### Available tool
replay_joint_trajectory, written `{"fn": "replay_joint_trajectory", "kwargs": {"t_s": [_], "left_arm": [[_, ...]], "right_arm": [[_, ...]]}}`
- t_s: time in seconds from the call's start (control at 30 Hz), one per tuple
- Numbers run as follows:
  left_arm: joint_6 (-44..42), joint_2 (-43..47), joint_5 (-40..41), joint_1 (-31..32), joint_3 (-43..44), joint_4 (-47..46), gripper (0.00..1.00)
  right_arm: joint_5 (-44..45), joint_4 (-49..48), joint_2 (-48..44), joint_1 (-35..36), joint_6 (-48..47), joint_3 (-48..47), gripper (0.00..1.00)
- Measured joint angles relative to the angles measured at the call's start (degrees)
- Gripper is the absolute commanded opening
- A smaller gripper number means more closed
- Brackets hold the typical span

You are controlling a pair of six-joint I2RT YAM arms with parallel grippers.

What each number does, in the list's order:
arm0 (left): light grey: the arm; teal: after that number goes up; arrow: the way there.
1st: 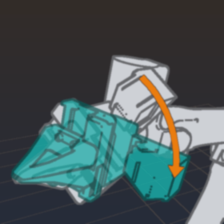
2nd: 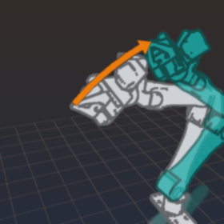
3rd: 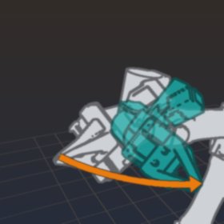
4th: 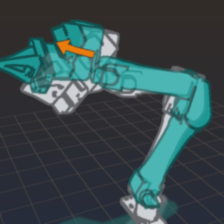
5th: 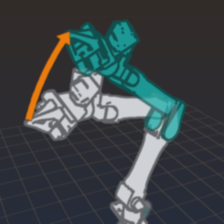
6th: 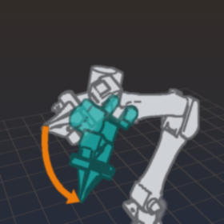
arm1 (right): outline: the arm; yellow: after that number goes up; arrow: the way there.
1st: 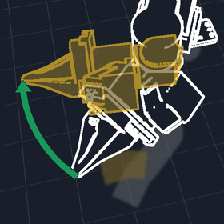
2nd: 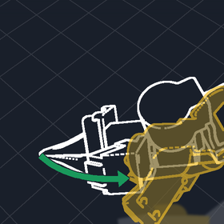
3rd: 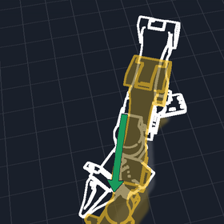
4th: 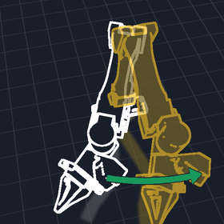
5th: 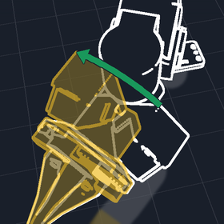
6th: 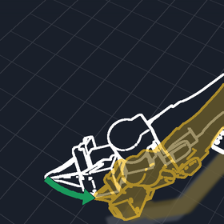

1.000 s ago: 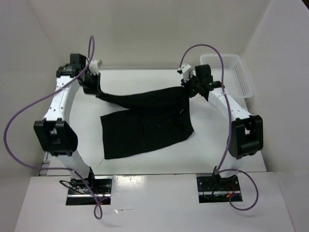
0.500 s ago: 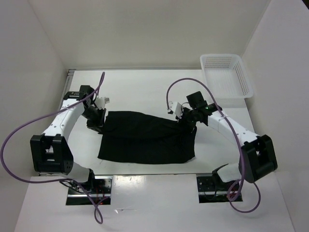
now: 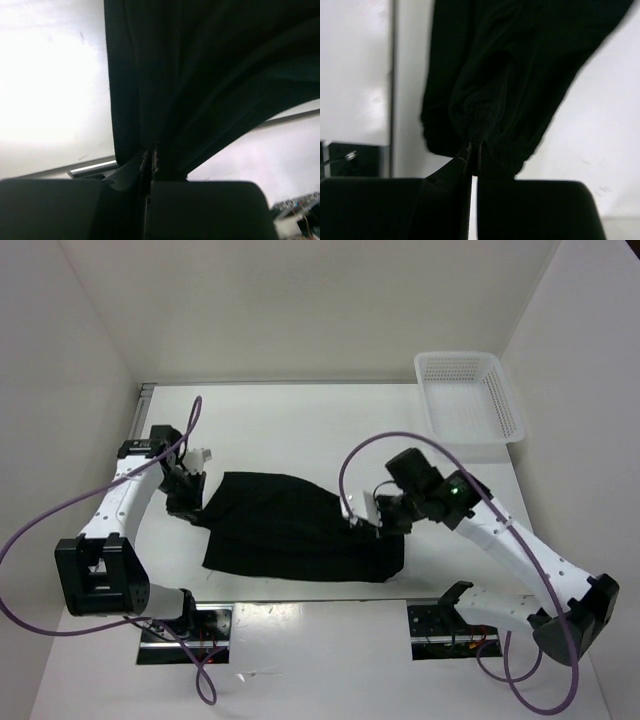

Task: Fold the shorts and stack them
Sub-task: Fold the shorts

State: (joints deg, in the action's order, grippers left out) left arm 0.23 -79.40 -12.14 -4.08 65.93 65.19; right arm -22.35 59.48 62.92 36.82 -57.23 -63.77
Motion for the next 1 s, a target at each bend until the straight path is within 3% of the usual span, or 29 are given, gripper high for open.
{"fn": "replay_joint_trajectory", "kwargs": {"t_s": [0.23, 0.53, 0.6, 0.63, 0.73, 0.8, 1.0], "left_arm": [[0.0, -0.4, 2.5, 0.9, -8.0, -0.2, 0.0], [0.0, -1.3, 5.2, 1.9, -10.2, -0.8, 0.0], [0.0, -2.0, 5.9, 2.6, -10.6, -0.8, 0.03], [0.0, -2.3, 6.0, 3.3, -10.7, -0.8, 0.04], [0.1, -3.3, 6.4, 4.8, -10.9, -0.8, 0.28], [-0.1, -3.9, 6.6, 5.3, -10.9, -0.8, 0.37], [0.0, -3.1, 12.0, 5.0, -12.0, -1.6, 0.38]], "right_arm": [[1.2, 3.0, 2.8, 8.8, -0.5, 11.6, 0.0], [2.4, 2.9, 4.3, 13.7, -1.8, 11.9, 0.02], [2.6, 2.9, 4.9, 15.1, -2.1, 11.9, 0.11], [2.7, 2.9, 5.1, 15.8, -2.2, 11.9, 0.33], [3.2, 3.8, 5.4, 17.3, -2.8, 11.9, 0.8], [3.8, 4.9, 5.4, 18.2, -3.4, 11.9, 0.86], [4.6, 8.7, 5.4, 17.8, -2.6, 7.5, 0.87]]}}
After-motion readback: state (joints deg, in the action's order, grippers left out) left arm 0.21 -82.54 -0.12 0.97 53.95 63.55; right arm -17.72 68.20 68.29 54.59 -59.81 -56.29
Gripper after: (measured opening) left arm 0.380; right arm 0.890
